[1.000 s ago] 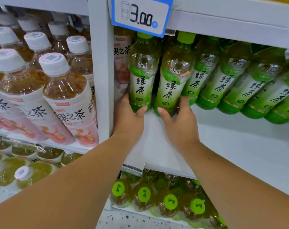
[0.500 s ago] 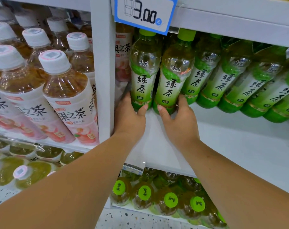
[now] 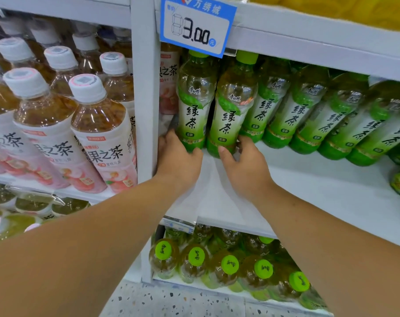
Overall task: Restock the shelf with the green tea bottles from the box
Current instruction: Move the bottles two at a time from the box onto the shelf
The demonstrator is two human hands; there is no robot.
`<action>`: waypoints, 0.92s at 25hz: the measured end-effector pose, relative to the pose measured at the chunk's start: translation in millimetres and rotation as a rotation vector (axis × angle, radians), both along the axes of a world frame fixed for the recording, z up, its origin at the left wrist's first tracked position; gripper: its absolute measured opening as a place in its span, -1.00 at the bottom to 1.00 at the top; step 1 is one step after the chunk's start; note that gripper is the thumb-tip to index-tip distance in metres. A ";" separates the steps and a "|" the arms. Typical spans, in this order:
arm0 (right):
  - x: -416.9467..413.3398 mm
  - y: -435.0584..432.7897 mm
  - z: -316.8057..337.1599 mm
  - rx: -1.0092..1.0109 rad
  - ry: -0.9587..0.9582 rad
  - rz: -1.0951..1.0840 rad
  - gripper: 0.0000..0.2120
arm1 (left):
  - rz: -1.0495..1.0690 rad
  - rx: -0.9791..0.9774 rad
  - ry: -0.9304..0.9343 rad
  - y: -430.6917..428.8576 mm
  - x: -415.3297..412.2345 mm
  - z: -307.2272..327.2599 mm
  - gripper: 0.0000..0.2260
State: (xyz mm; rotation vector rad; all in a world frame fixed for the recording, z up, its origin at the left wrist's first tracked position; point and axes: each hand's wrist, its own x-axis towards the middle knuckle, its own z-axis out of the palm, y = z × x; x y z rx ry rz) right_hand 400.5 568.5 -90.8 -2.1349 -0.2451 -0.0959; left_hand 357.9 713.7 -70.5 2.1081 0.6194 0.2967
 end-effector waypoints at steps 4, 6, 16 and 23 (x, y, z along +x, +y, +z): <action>-18.7 -7.6 9.4 0.090 0.141 -0.101 -0.55 | -0.025 -0.201 0.012 -3.3 -15.0 5.9 -0.64; -35.8 -13.9 10.6 0.136 0.222 -0.128 -0.55 | -0.079 -0.263 0.046 -4.1 -25.4 9.3 -0.59; -146.4 -71.9 52.0 0.118 0.515 -0.168 -0.53 | -0.176 -0.283 0.247 -18.1 -119.5 63.3 -0.48; -265.8 -129.5 117.7 0.092 0.627 -0.169 -0.48 | -0.304 -0.294 0.337 -67.6 -217.0 137.3 -0.51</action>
